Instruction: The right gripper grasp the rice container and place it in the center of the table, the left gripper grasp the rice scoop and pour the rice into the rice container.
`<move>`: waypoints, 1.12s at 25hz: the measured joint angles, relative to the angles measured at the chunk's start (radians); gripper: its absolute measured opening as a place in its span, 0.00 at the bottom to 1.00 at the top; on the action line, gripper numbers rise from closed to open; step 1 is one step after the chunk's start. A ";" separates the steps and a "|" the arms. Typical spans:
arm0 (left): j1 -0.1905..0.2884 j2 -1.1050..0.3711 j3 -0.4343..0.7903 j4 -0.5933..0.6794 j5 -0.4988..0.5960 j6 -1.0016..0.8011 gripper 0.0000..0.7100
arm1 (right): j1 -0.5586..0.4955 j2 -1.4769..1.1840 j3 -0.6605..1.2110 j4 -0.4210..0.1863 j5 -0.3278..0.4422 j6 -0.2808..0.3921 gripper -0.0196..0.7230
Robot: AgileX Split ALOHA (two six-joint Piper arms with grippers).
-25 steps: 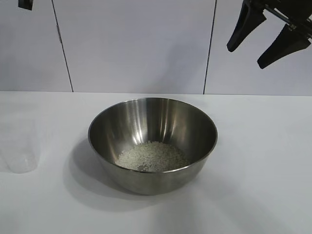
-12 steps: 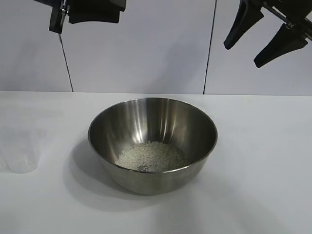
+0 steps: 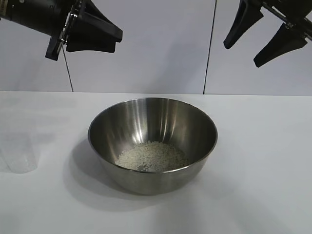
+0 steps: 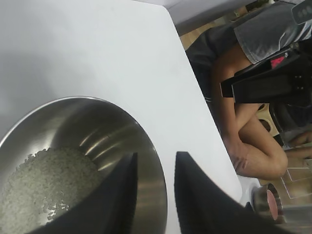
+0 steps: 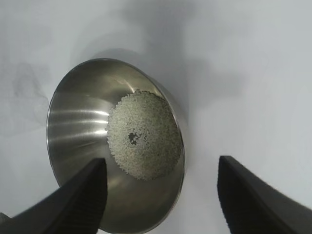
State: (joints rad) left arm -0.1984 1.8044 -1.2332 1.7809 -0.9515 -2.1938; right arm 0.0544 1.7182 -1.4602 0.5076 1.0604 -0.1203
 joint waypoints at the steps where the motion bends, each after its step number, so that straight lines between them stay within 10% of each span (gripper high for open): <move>1: 0.000 0.000 0.005 0.000 0.000 0.000 0.28 | 0.000 0.000 0.000 0.000 -0.001 0.000 0.63; 15: 0.000 -0.002 0.043 0.000 0.005 0.002 0.28 | 0.000 0.000 0.000 0.000 -0.023 0.000 0.63; 28: 0.000 -0.002 0.043 0.000 0.004 0.002 0.28 | 0.000 0.000 0.000 0.006 -0.277 0.000 0.63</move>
State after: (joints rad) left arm -0.1984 1.8024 -1.1906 1.7809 -0.9478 -2.1920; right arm 0.0544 1.7182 -1.4602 0.5132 0.7836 -0.1203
